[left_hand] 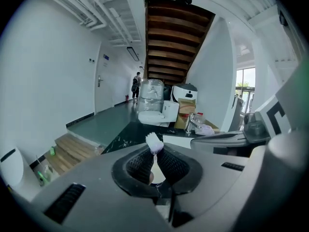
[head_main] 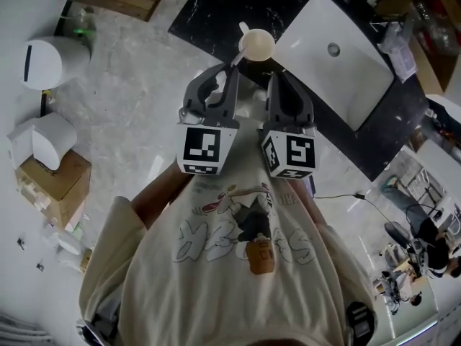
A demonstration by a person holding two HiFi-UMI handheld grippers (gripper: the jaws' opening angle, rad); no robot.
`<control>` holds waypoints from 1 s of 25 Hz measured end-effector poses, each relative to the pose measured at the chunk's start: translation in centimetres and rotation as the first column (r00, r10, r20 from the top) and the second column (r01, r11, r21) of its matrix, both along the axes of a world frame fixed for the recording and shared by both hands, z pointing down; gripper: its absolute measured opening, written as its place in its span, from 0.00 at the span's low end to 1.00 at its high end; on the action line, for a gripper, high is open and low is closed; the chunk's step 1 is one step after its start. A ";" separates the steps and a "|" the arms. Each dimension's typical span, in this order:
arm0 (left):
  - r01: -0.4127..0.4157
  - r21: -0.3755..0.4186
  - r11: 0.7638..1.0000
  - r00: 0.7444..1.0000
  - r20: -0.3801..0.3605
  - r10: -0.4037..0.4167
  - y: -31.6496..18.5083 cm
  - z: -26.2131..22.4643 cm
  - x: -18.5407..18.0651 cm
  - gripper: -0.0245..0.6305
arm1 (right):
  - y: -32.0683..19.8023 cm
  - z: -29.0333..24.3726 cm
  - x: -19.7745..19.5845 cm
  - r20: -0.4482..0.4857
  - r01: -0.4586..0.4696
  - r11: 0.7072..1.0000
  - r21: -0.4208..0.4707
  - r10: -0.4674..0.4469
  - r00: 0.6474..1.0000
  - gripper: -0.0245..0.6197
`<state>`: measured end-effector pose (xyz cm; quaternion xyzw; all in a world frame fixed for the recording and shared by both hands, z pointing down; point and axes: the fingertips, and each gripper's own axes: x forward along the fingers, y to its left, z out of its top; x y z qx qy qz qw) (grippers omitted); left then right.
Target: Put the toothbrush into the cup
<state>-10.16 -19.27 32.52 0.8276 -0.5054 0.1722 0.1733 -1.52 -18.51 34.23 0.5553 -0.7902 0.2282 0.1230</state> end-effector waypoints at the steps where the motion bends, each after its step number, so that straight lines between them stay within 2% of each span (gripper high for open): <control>1: -0.012 -0.008 1.000 1.000 0.000 0.012 -0.2 0.4 0.1 0.09 | -0.1 0.2 0.0 -0.003 -0.009 1.000 -0.006 0.009 1.000 0.08; 10: -0.072 -0.071 0.995 0.997 -0.008 0.072 -0.9 3.2 1.3 0.09 | -0.1 2.3 0.7 -0.010 -0.073 0.994 -0.080 0.073 0.997 0.07; 25: -0.089 -0.099 0.991 0.996 0.008 0.091 -1.2 6.0 3.0 0.09 | 0.8 4.0 1.3 -0.009 -0.093 0.985 -0.143 0.093 0.996 0.08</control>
